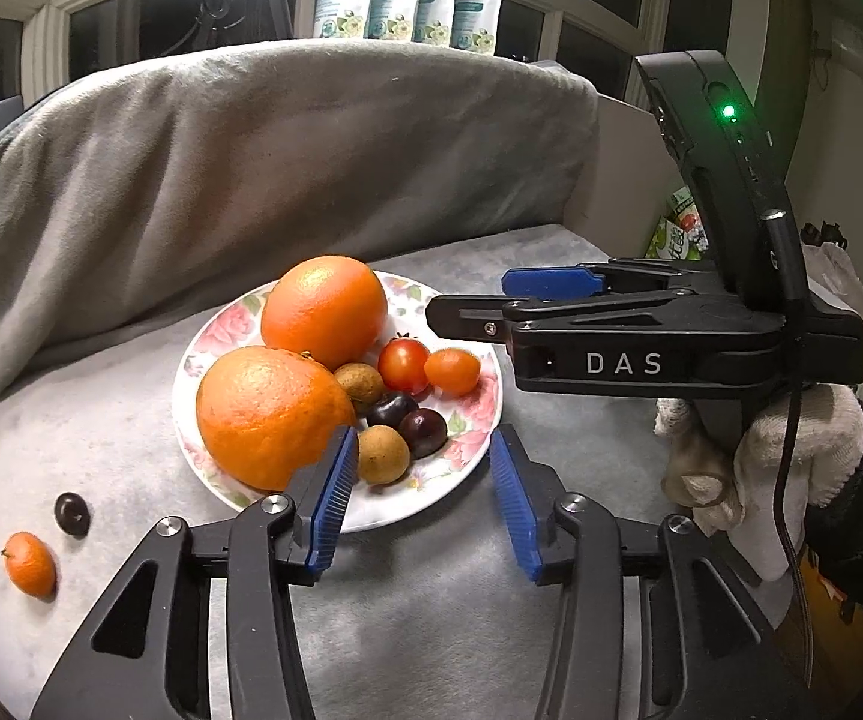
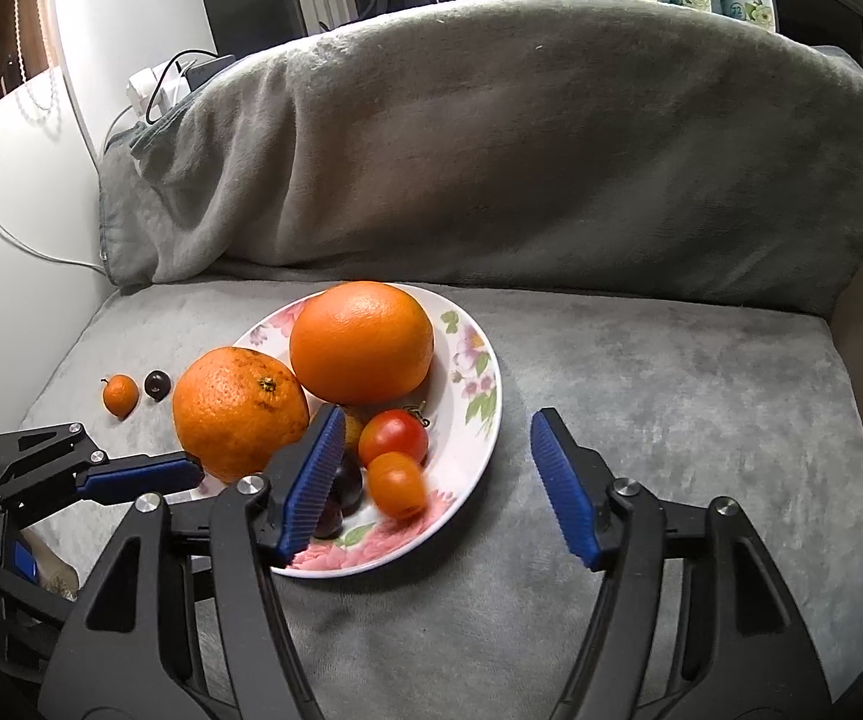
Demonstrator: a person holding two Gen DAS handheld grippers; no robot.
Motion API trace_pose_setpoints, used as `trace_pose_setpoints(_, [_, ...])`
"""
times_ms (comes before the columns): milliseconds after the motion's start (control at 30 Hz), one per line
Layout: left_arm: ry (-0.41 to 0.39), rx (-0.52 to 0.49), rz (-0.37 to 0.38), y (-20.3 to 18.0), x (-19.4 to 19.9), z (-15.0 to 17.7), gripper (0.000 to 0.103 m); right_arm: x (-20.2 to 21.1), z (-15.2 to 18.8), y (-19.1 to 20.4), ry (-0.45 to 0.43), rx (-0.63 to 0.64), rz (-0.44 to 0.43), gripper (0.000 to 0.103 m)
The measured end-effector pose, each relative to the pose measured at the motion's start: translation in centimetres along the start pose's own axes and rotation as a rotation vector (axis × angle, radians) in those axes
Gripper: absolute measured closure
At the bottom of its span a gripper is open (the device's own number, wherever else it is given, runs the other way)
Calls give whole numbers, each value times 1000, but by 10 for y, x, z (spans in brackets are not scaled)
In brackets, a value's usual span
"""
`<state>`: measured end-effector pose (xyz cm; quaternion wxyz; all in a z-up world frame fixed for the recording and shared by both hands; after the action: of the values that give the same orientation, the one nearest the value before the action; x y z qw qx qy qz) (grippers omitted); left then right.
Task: Organize fruits
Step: 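Lower both fruits onto the plate and open both grippers, then move both open grippers back toward the tangerine and dark plum on the fleece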
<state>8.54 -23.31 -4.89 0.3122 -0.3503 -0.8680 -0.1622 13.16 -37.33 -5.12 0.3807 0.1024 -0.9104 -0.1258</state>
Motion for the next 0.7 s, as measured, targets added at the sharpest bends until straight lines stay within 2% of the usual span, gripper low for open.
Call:
trace_pose_setpoints(67, [-5, 2, -4, 1, 2, 0, 47, 2, -1, -1, -9, -5, 3, 20])
trace_pose_setpoints(200, [-5, 14, -10, 2, 6, -1, 43, 5, -2, -1, -20, -16, 1, 19])
trace_pose_setpoints(300, [-7, 16, -20, 3, 9, -1, 35, 7, -3, -1, -20, -22, 3, 18])
trace_pose_setpoints(500, [-6, 30, -55, 6, 18, -1, 25, 11, -4, 0, -28, -30, 5, 12])
trace_pose_setpoints(700, [-6, 40, -80, 10, 26, 1, 24, 18, -5, 1, -38, -48, -4, 12])
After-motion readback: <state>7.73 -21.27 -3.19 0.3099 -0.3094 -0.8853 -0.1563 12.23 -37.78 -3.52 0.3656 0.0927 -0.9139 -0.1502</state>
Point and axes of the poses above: each gripper's, at about its wrist camera, not at the fingertips, and x roughly against the way its jaws point, y to its left, z to its underside, the point moved 2 cm from there along -x, roughly the way its jaws point, and after that the axes turned 13 degrees about -x, right-handed, at the moved point
